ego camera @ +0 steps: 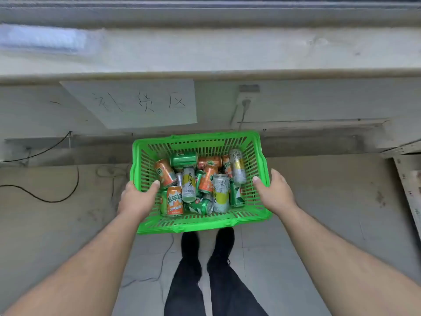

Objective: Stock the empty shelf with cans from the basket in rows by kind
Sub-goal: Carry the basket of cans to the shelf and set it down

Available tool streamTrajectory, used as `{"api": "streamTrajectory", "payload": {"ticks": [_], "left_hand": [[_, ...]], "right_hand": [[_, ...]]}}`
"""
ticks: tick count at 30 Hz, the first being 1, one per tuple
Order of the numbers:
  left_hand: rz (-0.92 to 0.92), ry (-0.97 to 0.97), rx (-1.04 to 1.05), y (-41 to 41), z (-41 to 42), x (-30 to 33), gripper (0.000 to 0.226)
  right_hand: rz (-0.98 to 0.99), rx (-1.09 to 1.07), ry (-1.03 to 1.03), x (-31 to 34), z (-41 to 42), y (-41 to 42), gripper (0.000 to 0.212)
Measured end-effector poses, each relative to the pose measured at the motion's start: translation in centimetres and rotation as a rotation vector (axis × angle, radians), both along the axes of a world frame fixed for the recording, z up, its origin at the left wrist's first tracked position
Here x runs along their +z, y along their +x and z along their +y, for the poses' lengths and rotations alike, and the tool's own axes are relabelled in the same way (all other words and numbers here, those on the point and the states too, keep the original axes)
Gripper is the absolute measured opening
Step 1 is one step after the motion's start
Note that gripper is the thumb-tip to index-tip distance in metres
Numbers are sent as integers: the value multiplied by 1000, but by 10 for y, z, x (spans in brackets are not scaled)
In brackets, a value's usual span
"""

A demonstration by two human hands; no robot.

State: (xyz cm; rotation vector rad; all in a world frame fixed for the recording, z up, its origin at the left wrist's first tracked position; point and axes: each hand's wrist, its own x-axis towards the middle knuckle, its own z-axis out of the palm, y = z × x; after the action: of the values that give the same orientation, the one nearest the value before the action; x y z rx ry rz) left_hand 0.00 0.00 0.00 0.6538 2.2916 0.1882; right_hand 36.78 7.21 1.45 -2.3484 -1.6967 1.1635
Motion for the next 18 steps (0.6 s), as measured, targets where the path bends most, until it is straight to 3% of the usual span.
{"api": "streamTrajectory", "payload": {"ticks": [4, 10, 18], "left_hand": [[115, -31, 15, -9, 19, -36, 86], [188, -89, 95, -29, 39, -72, 66], [225, -122, 8, -41, 40, -70, 48]], "right_hand": [[-8, -113, -35, -43, 20, 5, 51], [2, -210, -71, -96, 40, 11, 29], [-43, -224, -58, -101, 45, 28, 35]]}}
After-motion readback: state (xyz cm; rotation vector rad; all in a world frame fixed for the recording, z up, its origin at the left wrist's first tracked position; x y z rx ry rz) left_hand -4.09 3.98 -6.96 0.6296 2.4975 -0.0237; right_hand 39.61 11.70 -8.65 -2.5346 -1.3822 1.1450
